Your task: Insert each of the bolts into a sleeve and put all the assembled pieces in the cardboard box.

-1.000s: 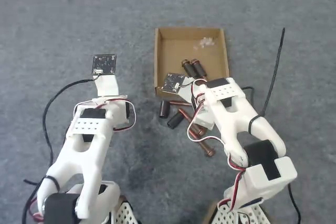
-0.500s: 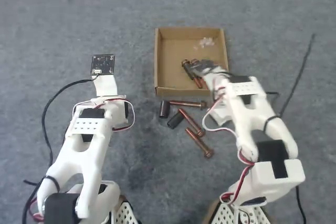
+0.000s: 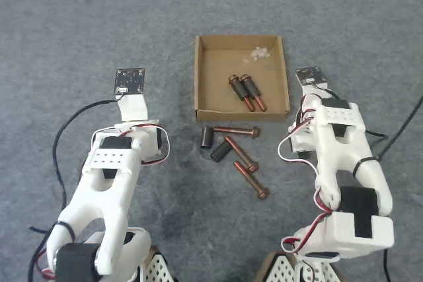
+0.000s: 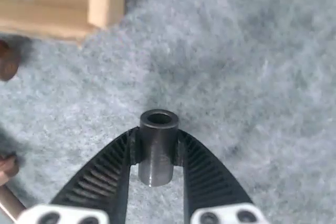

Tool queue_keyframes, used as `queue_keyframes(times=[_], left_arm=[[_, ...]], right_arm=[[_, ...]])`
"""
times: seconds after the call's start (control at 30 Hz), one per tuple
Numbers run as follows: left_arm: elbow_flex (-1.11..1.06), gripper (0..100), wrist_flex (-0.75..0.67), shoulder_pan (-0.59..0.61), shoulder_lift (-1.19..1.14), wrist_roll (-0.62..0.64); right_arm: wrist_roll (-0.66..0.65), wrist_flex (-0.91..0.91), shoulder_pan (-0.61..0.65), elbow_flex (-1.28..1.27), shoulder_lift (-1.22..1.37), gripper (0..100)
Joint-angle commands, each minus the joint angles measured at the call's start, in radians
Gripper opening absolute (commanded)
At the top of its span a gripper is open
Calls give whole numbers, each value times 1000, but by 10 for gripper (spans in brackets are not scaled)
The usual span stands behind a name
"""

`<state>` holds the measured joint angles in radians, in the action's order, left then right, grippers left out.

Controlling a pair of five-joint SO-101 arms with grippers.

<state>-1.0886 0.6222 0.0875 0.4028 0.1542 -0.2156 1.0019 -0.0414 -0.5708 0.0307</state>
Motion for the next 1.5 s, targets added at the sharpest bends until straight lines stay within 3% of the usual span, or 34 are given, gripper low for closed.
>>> queue_keyframes(times=[0.0, 0.13, 0.33, 0.4, 0.5, 0.77, 0.97, 1.17, 1.47], left_arm=[[44, 12, -14, 8, 5, -9], [45, 12, -14, 11, 6, -31], [44, 12, -2, 5, 9, -390], [59, 13, 48, -14, 12, -402], [101, 13, 121, -101, 12, -419], [166, 33, 293, -500, 3, -628], [171, 156, 328, -588, 3, -710], [171, 159, 420, -726, 2, -939], [311, 160, 422, -767, -137, -1019]], right_arm=[[51, 4, -28, 12, -70, 6], [68, -12, -53, 21, -70, 6], [118, -53, -143, 49, -59, 6], [130, -79, -162, 49, -59, 6], [135, -133, -188, 46, -56, 6], [138, -93, -245, 173, 88, 6], [166, -24, -255, 295, 196, 6], [167, -1, -255, 324, 223, 6], [167, -5, -251, 324, 223, 6]])
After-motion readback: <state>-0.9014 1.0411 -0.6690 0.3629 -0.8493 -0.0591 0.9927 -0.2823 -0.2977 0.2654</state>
